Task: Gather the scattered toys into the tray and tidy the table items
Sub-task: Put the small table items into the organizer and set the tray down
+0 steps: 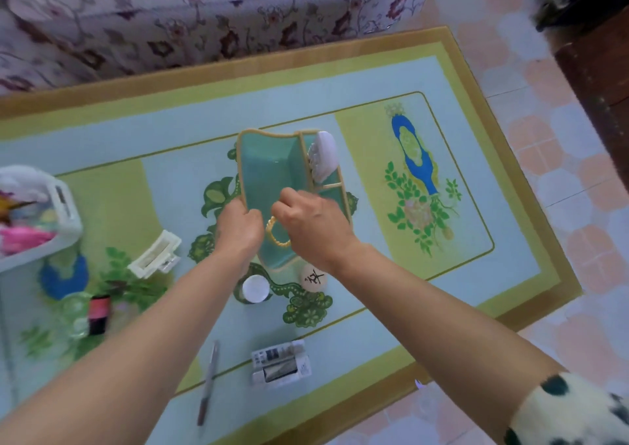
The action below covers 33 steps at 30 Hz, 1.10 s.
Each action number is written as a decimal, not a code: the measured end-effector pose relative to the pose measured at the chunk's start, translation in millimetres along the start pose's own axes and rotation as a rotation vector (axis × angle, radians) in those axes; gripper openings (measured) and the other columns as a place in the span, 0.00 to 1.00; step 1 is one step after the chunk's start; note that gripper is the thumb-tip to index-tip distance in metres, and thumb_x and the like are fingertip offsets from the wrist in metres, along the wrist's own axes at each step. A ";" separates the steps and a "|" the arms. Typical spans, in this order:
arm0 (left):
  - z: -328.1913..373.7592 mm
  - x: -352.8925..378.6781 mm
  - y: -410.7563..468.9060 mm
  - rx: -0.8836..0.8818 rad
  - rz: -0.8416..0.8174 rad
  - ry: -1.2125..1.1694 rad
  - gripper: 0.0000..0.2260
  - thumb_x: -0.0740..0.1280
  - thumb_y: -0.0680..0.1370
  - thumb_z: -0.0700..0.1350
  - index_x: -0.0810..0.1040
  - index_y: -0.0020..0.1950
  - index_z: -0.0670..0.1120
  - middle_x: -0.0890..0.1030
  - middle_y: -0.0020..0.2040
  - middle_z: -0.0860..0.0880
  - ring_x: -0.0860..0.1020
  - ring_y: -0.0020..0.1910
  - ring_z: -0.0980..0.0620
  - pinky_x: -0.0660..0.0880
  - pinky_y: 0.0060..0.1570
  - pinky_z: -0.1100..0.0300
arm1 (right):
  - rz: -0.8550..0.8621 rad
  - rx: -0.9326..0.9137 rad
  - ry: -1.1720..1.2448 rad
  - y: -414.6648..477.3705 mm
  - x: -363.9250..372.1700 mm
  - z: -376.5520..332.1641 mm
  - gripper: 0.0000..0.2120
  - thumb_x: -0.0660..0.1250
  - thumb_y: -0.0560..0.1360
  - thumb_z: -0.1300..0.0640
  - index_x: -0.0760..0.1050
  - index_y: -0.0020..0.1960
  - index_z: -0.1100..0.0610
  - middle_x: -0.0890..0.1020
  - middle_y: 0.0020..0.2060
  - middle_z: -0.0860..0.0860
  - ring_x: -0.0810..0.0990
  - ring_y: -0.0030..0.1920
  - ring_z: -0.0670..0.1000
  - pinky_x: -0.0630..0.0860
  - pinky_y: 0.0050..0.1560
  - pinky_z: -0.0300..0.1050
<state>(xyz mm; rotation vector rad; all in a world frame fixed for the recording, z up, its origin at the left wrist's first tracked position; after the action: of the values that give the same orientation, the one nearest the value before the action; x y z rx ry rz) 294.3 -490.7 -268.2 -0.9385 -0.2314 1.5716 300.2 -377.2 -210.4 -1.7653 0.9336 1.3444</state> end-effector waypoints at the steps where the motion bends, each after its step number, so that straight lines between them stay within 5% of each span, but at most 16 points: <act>1: -2.2 -4.5 -0.5 -0.016 0.008 -0.016 0.14 0.56 0.73 0.37 0.77 0.54 0.45 0.80 0.45 0.44 0.77 0.43 0.42 0.75 0.43 0.51 | -0.027 -0.038 -0.047 5.4 3.3 -3.9 0.10 0.64 0.65 0.73 0.76 0.43 0.62 0.77 0.40 0.56 0.77 0.38 0.59 0.61 0.31 0.44; 4: -13.0 -21.7 -0.3 -0.062 0.025 -0.057 0.16 0.56 0.73 0.37 0.76 0.57 0.43 0.80 0.52 0.41 0.78 0.50 0.39 0.77 0.53 0.45 | -0.135 -0.155 -0.138 19.3 13.4 -21.9 0.15 0.60 0.69 0.70 0.76 0.51 0.59 0.78 0.46 0.54 0.75 0.49 0.57 0.63 0.43 0.46; 8: -26.8 -40.5 1.9 -0.092 0.045 -0.103 0.16 0.56 0.72 0.37 0.75 0.57 0.43 0.80 0.53 0.40 0.78 0.52 0.37 0.77 0.54 0.42 | -0.184 -0.257 -0.121 23.8 17.3 -36.9 0.16 0.56 0.69 0.70 0.76 0.50 0.59 0.78 0.45 0.54 0.74 0.49 0.57 0.67 0.53 0.47; 15: -42.7 -56.0 3.6 -0.094 0.078 -0.152 0.12 0.56 0.73 0.37 0.74 0.50 0.47 0.80 0.50 0.44 0.76 0.48 0.41 0.75 0.47 0.51 | 0.274 -0.157 0.141 -21.2 -0.5 -19.0 0.10 0.63 0.67 0.74 0.78 0.39 0.63 0.78 0.34 0.55 0.73 0.35 0.57 0.71 0.36 0.48; 18: -44.0 -57.6 6.5 -0.091 0.096 -0.142 0.11 0.55 0.73 0.37 0.74 0.50 0.48 0.79 0.50 0.45 0.76 0.48 0.41 0.74 0.47 0.52 | 0.308 -0.039 0.172 -48.6 11.2 1.0 0.10 0.62 0.66 0.76 0.77 0.37 0.63 0.77 0.32 0.56 0.72 0.34 0.57 0.71 0.32 0.49; 21: -43.2 -53.3 8.2 -0.085 0.101 -0.142 0.13 0.55 0.73 0.37 0.74 0.52 0.47 0.79 0.51 0.45 0.76 0.49 0.40 0.76 0.48 0.49 | 0.195 0.092 0.169 -70.7 37.0 17.3 0.10 0.65 0.66 0.76 0.79 0.39 0.63 0.78 0.33 0.55 0.75 0.34 0.58 0.74 0.31 0.51; 23: -44.4 -47.9 10.1 -0.086 0.096 -0.152 0.13 0.55 0.74 0.37 0.74 0.52 0.47 0.79 0.51 0.45 0.76 0.47 0.40 0.76 0.41 0.52 | 0.079 0.173 0.180 -79.5 57.4 23.6 0.08 0.65 0.68 0.73 0.79 0.42 0.63 0.79 0.36 0.56 0.76 0.37 0.59 0.75 0.33 0.53; 26: -47.0 -39.3 12.0 -0.090 0.087 -0.180 0.13 0.55 0.74 0.36 0.75 0.53 0.46 0.78 0.50 0.45 0.75 0.43 0.43 0.69 0.30 0.60 | -0.171 0.279 0.156 -85.7 93.5 27.5 0.13 0.67 0.73 0.60 0.75 0.57 0.60 0.77 0.50 0.56 0.75 0.49 0.59 0.75 0.47 0.54; 29: -49.8 -31.1 10.7 -0.100 0.079 -0.184 0.15 0.55 0.73 0.36 0.75 0.57 0.44 0.78 0.51 0.45 0.75 0.46 0.43 0.75 0.41 0.56 | -0.338 0.360 0.090 -90.5 126.1 27.1 0.25 0.70 0.71 0.50 0.68 0.64 0.55 0.72 0.58 0.55 0.71 0.56 0.58 0.72 0.52 0.51; 33: -54.0 -24.0 7.6 -0.113 0.071 -0.162 0.13 0.56 0.73 0.36 0.75 0.53 0.45 0.80 0.54 0.43 0.78 0.52 0.40 0.77 0.55 0.45 | -0.336 0.414 0.054 -92.7 150.5 25.1 0.28 0.73 0.69 0.50 0.66 0.64 0.55 0.71 0.57 0.56 0.71 0.54 0.59 0.71 0.49 0.51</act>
<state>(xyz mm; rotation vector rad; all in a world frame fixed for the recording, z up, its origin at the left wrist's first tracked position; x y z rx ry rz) 323.6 -533.3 -297.9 -0.9144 -0.4084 1.7163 398.7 -329.2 -351.4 -1.5555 0.8276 0.8259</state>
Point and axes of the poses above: each hand's wrist, its own y-axis towards the middle knuckle, its own x-axis out of the palm, z = x × y, the point moved 3 cm from there along y, towards the middle knuckle
